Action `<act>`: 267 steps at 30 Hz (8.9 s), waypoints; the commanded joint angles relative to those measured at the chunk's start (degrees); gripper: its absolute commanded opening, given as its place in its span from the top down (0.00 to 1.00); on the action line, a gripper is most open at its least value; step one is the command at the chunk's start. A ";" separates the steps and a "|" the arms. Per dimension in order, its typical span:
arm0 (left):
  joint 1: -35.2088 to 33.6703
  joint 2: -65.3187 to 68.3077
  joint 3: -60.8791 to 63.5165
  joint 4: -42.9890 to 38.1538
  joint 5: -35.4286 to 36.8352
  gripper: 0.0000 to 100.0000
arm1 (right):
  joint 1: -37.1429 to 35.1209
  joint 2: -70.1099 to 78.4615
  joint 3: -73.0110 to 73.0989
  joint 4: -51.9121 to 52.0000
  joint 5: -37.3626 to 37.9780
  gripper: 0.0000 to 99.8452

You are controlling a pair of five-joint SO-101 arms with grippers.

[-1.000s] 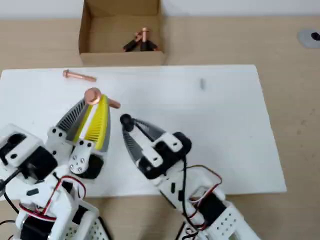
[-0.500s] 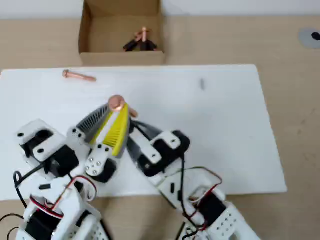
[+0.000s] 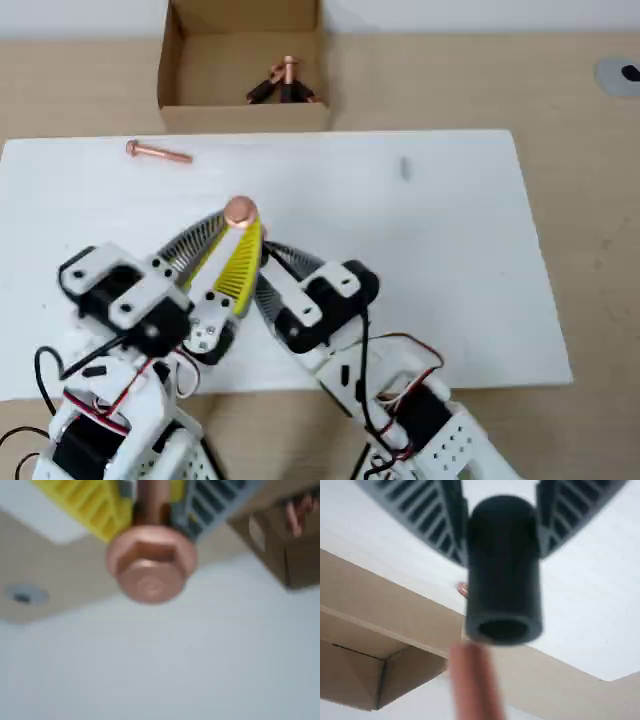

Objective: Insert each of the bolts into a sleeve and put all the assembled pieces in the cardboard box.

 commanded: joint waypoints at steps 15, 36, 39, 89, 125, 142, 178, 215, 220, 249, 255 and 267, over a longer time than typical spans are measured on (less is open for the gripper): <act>-6.77 -0.48 -6.77 2.37 5.80 1.00 | -0.31 -8.66 0.13 0.00 -0.18 0.99; -4.92 -0.31 -3.69 2.29 8.70 1.00 | -0.31 -8.75 0.13 0.00 -0.18 0.99; -2.81 -0.31 -3.69 2.64 8.70 1.00 | -0.31 -8.75 0.13 0.00 -0.18 0.99; -2.81 -0.40 -1.32 4.22 5.54 1.00 | -0.31 -8.92 0.13 0.00 -0.09 0.99; -1.85 -0.40 7.82 16.35 4.04 0.99 | -0.22 -9.01 0.13 0.00 -0.09 0.99; -1.85 -0.48 7.12 31.21 1.23 0.92 | -0.22 -9.01 0.13 -0.35 -0.09 0.99; -13.71 -0.22 -23.56 37.54 -3.25 0.92 | 10.33 -5.76 0.13 -6.77 7.91 0.99; -39.65 -0.40 13.45 14.07 12.31 0.92 | 19.38 90.15 -86.90 -9.05 7.30 0.99; -39.65 -0.40 14.24 14.24 12.04 0.92 | 20.18 104.57 -98.86 -11.96 7.30 0.99; -39.65 -0.31 14.51 17.23 12.04 0.92 | 28.79 166.02 -158.37 1.58 1.41 0.99; -39.65 -0.40 14.42 19.34 12.04 0.92 | 28.97 169.89 -165.67 12.22 0.70 0.99; -39.65 -0.48 13.98 19.34 12.04 0.92 | 28.88 170.33 -169.54 24.53 1.05 0.99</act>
